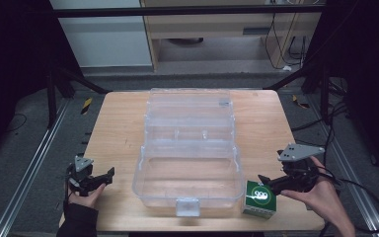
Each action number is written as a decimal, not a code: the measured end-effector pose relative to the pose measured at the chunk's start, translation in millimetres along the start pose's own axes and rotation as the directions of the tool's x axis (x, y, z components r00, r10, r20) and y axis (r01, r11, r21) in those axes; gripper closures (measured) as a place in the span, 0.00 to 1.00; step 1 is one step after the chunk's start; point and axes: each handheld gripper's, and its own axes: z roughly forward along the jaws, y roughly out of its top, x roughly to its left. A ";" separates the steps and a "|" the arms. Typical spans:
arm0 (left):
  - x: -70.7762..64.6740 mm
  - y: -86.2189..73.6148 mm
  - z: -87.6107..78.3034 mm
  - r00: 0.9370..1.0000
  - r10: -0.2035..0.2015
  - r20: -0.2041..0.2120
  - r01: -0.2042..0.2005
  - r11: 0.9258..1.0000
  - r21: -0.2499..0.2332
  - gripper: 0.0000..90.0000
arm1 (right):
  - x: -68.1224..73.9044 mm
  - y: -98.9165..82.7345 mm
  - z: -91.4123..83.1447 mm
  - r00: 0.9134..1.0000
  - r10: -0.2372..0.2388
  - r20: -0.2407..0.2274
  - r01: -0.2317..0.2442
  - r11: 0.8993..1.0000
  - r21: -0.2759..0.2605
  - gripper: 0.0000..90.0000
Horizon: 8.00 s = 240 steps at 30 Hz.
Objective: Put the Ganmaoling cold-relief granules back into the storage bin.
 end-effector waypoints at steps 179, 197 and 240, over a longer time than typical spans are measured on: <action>1.1 0.2 8.5 1.000 0.028 0.002 -0.028 0.999 0.034 0.16 | 46.5 104.0 37.4 0.864 -0.400 -0.306 0.444 0.892 0.087 0.18; 2.4 0.3 7.8 1.000 0.023 0.003 -0.023 0.999 0.029 0.16 | 62.5 101.7 76.1 0.832 -0.420 -0.363 0.502 0.848 0.170 0.18; 2.4 0.6 7.0 1.000 0.029 0.003 -0.030 0.999 0.028 0.16 | 68.2 67.4 123.4 0.825 -0.365 -0.431 0.500 0.827 0.257 0.16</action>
